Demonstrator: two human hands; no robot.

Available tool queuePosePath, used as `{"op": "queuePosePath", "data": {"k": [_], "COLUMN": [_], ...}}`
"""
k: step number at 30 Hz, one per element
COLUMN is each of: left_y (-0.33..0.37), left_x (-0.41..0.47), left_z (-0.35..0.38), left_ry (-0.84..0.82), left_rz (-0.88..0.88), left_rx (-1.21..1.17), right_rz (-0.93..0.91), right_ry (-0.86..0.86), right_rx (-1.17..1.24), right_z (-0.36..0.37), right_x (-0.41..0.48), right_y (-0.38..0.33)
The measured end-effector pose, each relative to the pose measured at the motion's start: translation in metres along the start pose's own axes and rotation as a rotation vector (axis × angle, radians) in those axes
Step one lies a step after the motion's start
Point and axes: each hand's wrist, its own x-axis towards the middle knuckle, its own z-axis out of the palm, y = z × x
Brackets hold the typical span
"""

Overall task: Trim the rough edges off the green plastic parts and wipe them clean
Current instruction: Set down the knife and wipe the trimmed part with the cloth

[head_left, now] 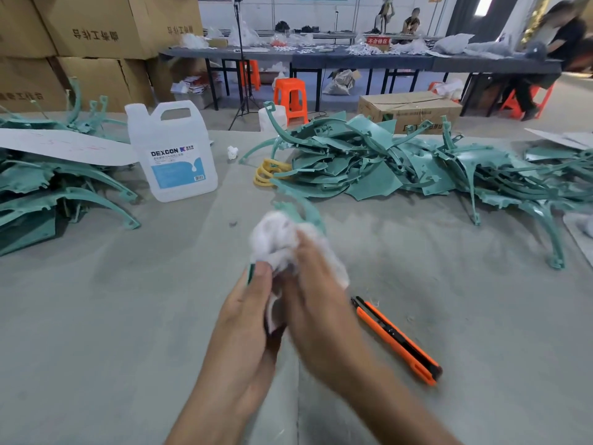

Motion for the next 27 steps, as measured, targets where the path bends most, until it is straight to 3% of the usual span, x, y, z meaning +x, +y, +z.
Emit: {"op": "queuePosePath", "data": {"k": [3, 5, 8, 10, 12, 17, 19, 23, 25, 27], "left_y": [0.0, 0.001, 0.003, 0.001, 0.0, 0.002, 0.002, 0.003, 0.0, -0.003], "left_x": [-0.002, -0.005, -0.014, -0.018, -0.02, -0.012, -0.013, -0.022, -0.024, -0.025], "left_z": [0.002, 0.0, -0.007, -0.013, -0.014, 0.006, 0.006, -0.009, -0.014, -0.016], "left_ry": [0.019, 0.03, 0.017, 0.024, 0.032, 0.021, 0.009, 0.039, 0.054, 0.06], "left_rz": [-0.029, 0.009, 0.057, 0.037, 0.035, 0.109, 0.097, 0.117, 0.168, 0.33], "left_rx": [-0.061, -0.088, -0.137, -0.154, -0.126, -0.004, -0.053, -0.001, 0.152, 0.433], "right_rz": [-0.154, -0.18, -0.018, 0.127, 0.087, -0.178, -0.201, 0.117, 0.346, 0.453], "right_ry": [-0.043, 0.028, 0.252, 0.296, 0.322, 0.099, 0.136, 0.371, 0.333, 0.29], "right_rx": [0.037, -0.063, -0.312, -0.209, -0.143, -0.081, -0.106, -0.154, -0.053, 0.161], "right_z": [0.019, 0.01, -0.014, -0.032, -0.038, 0.014, 0.013, -0.027, -0.037, -0.037], "right_x": [-0.016, -0.008, 0.02, 0.035, 0.034, -0.016, -0.016, 0.02, 0.026, 0.021], "right_y": [-0.001, 0.009, 0.031, 0.041, 0.043, 0.004, 0.008, 0.042, 0.056, 0.054]}}
